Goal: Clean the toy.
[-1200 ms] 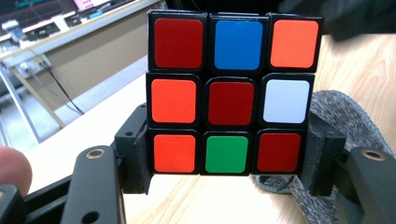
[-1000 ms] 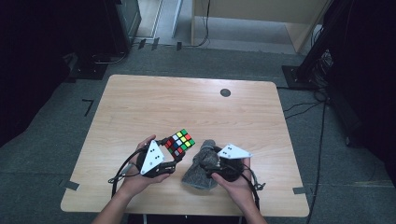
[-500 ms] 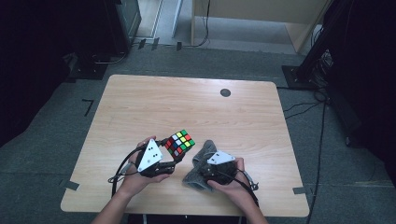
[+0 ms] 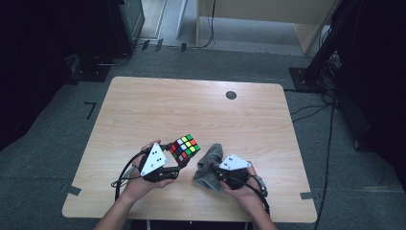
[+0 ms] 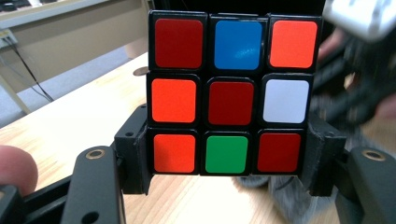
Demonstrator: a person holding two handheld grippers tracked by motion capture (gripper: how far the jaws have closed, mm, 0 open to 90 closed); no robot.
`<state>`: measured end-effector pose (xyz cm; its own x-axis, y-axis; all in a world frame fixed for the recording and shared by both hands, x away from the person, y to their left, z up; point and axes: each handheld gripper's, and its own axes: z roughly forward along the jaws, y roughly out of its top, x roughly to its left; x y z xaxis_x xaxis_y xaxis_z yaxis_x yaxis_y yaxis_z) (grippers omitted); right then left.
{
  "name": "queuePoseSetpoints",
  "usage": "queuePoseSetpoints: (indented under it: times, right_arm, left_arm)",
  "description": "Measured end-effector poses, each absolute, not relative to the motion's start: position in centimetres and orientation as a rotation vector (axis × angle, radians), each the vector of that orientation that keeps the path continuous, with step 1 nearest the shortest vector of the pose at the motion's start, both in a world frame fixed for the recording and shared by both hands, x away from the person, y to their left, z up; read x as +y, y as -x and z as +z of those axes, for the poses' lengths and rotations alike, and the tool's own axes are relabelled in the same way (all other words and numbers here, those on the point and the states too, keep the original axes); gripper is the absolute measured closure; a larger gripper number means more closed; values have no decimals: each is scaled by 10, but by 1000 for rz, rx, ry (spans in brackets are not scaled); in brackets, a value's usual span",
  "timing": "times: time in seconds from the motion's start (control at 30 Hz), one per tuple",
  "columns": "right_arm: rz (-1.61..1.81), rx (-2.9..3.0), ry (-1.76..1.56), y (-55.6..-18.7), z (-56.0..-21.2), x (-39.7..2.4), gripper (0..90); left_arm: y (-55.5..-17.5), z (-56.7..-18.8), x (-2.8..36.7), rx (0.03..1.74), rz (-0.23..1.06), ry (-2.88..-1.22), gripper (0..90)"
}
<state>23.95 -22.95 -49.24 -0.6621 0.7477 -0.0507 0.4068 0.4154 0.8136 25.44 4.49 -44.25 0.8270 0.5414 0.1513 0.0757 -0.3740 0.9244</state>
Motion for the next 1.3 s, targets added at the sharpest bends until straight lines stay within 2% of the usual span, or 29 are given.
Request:
queuePoseSetpoints:
  times: [0.2,0.37,0.5,0.8,1.07,1.3]
  right_arm:
    - [1556,1956,-1033,-221,-446,-243,748]
    - [1725,1877,-897,-201,-416,-229,744]
    - [1745,1911,-922,-203,-420,-221,740]
    - [1641,1868,-1133,-219,-434,-245,737]
    - [1735,1872,-896,-198,-413,-222,730]
    - [1647,1863,-1056,-213,-431,-237,728]
  left_arm:
    - [-250,-448,36,394,518,-1961,346]
    - [-242,-451,23,334,490,-1978,346]
    - [-234,-449,16,296,499,-1976,347]
    - [-236,-446,23,289,465,-1936,347]
    - [-234,-448,19,272,471,-1961,347]
    - [-234,-443,23,275,469,-1941,346]
